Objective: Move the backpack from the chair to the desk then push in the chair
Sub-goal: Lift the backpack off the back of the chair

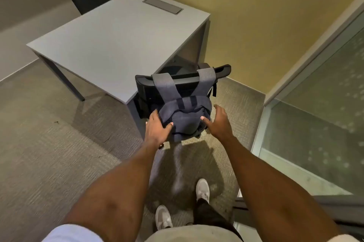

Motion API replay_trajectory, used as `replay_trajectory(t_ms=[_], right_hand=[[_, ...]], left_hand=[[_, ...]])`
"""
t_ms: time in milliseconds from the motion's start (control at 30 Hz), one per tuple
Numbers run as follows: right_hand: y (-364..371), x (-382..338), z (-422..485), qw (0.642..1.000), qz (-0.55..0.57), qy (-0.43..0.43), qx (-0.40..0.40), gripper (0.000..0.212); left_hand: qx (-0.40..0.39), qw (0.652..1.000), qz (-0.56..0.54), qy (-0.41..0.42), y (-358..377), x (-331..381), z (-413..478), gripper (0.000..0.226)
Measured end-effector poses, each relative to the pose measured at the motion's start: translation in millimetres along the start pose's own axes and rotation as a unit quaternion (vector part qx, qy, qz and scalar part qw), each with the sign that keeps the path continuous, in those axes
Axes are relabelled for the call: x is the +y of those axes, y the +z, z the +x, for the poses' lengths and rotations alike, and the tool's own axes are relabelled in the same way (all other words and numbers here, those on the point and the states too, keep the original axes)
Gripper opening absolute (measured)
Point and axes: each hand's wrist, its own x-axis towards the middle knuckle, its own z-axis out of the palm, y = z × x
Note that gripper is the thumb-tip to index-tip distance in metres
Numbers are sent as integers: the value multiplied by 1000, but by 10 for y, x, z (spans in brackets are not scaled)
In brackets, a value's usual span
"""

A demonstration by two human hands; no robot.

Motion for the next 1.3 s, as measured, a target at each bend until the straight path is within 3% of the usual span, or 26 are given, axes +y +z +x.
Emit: replay_trajectory(t_ms=[133,233,367,500,633,833,1067,1167,1300], right_hand=[[-111,60,381,998,-35,20,-54,92],[-126,114,687,996,-14,16,-89,94],[-139,152,1091,986,-39,-18,-160,88],[-32,208,1372,975,-44,-18,-219,71],[82,287,1543,973,-17,-22,-230,67],[109,372,1720,966,-94,-42,-239,42],[97,350,1680,976,-84,-1,-199,28],[27,350,1598,982,-82,-13,-170,12],[-112,229,1521,986,-56,-61,-142,6]], left_hand=[[1,999,-30,-22,5,110,292,100],[-11,999,-34,-39,51,122,494,95],[-40,996,-55,-53,122,75,688,90],[-21,997,-64,-47,227,95,857,86],[-5,993,-70,-90,285,152,1036,69],[-12,992,-77,-95,282,142,1124,13],[-13,999,-6,-43,191,110,1106,21],[-11,999,33,-34,173,33,1021,18],[50,999,-5,-12,79,72,886,42]])
